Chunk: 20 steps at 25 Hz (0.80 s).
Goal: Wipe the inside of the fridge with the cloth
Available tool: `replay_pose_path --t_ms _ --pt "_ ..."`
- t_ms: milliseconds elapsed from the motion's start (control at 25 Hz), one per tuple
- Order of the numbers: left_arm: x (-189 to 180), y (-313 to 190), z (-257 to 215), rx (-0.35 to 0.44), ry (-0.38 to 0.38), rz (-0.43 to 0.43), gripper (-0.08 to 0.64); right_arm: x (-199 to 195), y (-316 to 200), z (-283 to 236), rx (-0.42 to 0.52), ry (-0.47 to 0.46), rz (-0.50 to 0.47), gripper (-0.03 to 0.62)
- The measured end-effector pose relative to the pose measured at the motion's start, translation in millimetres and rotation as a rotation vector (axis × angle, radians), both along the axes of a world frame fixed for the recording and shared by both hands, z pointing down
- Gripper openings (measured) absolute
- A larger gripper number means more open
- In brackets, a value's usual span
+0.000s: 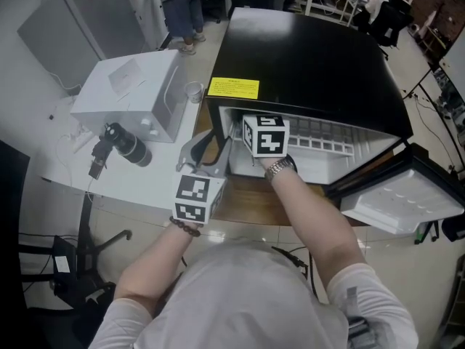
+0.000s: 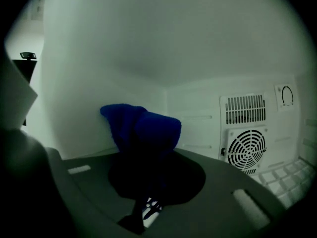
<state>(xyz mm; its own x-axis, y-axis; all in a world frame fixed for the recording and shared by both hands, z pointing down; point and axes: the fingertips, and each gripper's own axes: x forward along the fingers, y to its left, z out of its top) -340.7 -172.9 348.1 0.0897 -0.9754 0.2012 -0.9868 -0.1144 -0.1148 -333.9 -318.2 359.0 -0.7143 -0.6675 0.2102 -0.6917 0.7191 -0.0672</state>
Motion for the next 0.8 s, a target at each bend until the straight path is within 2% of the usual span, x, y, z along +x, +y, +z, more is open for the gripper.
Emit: replay_pose_path --t_ms 120,440,800 --pt "0 0 0 0.001 -0.002 -0.006 0.135 1 -5 3 -0.018 0.008 0.027 0.041" --pt "0 -1 0 -0.004 -0.012 -0.018 0.137 7 -19 -2 0.01 0.029 0.057 0.041" --pt "0 -1 0 -0.005 -0.018 -0.029 0.137 19 -32 7 -0.031 0.051 0.101 0.041"
